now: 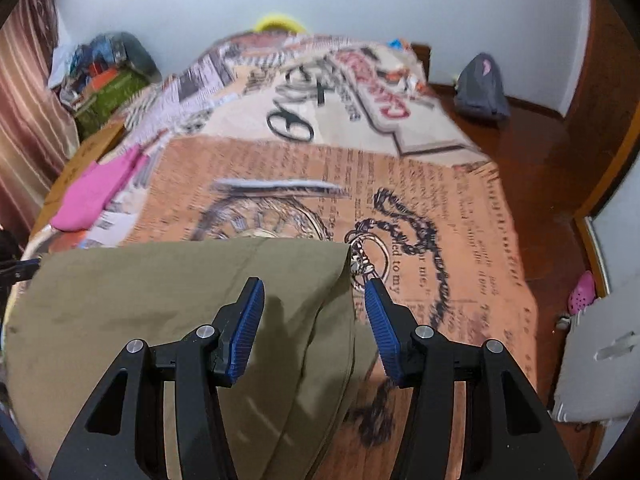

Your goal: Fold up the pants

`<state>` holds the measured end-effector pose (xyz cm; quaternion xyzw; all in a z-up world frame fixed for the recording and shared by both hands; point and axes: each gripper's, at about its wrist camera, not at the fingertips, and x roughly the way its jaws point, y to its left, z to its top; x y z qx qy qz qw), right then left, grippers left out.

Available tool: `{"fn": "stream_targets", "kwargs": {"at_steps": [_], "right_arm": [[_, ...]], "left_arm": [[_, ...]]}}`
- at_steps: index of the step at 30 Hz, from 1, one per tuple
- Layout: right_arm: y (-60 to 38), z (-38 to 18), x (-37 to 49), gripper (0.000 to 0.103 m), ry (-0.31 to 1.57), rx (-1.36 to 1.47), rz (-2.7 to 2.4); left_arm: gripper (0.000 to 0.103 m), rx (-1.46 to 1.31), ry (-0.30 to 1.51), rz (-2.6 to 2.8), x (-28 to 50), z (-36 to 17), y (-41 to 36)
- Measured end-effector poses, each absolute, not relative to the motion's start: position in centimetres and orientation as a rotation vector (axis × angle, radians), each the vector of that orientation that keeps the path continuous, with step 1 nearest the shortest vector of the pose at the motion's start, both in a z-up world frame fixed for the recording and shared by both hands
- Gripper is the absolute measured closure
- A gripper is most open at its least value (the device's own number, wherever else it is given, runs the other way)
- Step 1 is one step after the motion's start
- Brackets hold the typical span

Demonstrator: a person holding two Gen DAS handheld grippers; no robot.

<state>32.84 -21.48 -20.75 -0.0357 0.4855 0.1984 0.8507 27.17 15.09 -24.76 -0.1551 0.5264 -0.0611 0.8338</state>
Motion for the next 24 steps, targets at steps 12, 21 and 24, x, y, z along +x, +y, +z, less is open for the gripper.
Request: {"fn": "stream_targets", "kwargs": {"at_steps": [12, 21, 24], "right_arm": [[-20.7, -23.1, 34.4, 0.076, 1.072, 0.056, 0.523], [-17.6, -20.7, 32.6, 0.092, 0.872, -0.177, 0.430], [-17.4, -20.5, 32.2, 0.093, 0.838, -0.243, 0.390]], "left_arm": [[0.067, -0.402, 1.079, -0.136, 26.9, -24.9, 15.7], [0.089, -0.260, 0.986, -0.053, 26.3, -22.7, 14.3], [0.092, -0.286, 0.977, -0.038, 26.4, -22.8, 14.8]]}}
